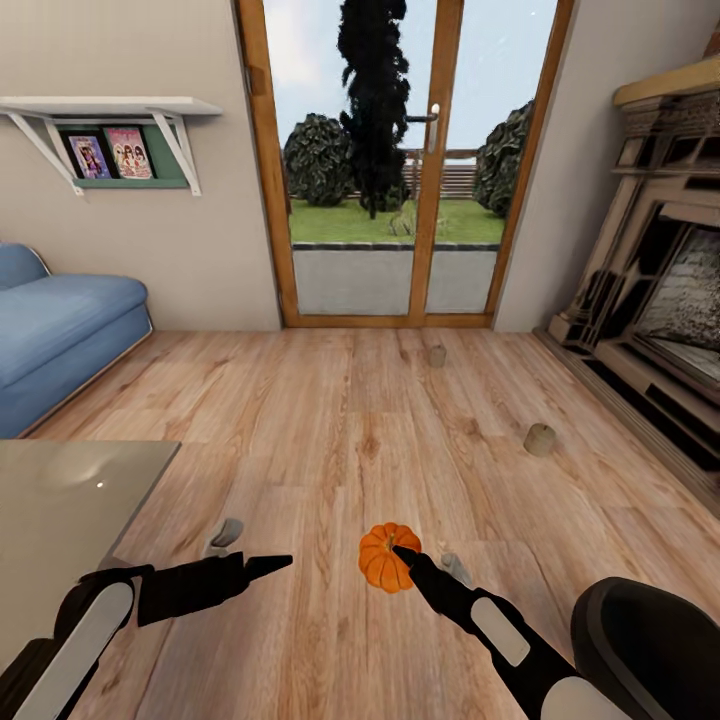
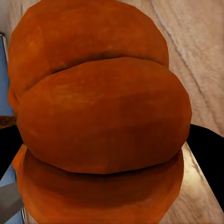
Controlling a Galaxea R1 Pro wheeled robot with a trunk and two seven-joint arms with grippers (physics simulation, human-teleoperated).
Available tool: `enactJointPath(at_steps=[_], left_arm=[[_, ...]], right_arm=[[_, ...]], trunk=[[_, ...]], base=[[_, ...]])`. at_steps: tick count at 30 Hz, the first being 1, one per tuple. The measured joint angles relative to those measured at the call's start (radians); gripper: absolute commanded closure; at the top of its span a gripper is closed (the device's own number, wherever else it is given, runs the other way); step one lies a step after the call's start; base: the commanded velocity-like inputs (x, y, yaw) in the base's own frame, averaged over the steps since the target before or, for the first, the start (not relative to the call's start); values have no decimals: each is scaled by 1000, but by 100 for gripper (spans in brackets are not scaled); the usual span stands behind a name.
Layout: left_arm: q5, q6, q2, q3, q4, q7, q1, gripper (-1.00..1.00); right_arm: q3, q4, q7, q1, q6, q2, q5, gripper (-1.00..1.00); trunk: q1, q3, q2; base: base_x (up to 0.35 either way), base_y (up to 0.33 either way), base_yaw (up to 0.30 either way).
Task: Place each of the two pumpkins and all three candles from the living room inside a cabinet in the living room (use any cabinet), then make sure every cabinet is closed, and position the cauldron so it is next to a table in the living room.
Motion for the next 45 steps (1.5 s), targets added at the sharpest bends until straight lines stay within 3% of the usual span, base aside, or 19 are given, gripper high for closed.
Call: enactJointPath(at_steps=[13, 34, 45], left_arm=[[-1, 0, -16, -5, 0, 21, 0, -100], [-2, 0, -17, -5, 0, 21, 0, -100], [-2, 0, -17, -5, 0, 21, 0, -100]], right_arm=[[0, 2, -1, 0, -35, 0, 2, 100], [1, 3, 0, 0, -63, 0, 3, 100], [1, 3, 0, 0, -63, 0, 1, 100]], trunk=[[0, 0, 0], [1, 0, 0], [0, 0, 0]], base=[[-122, -109, 0], [-238, -217, 0], [-47, -30, 0]])
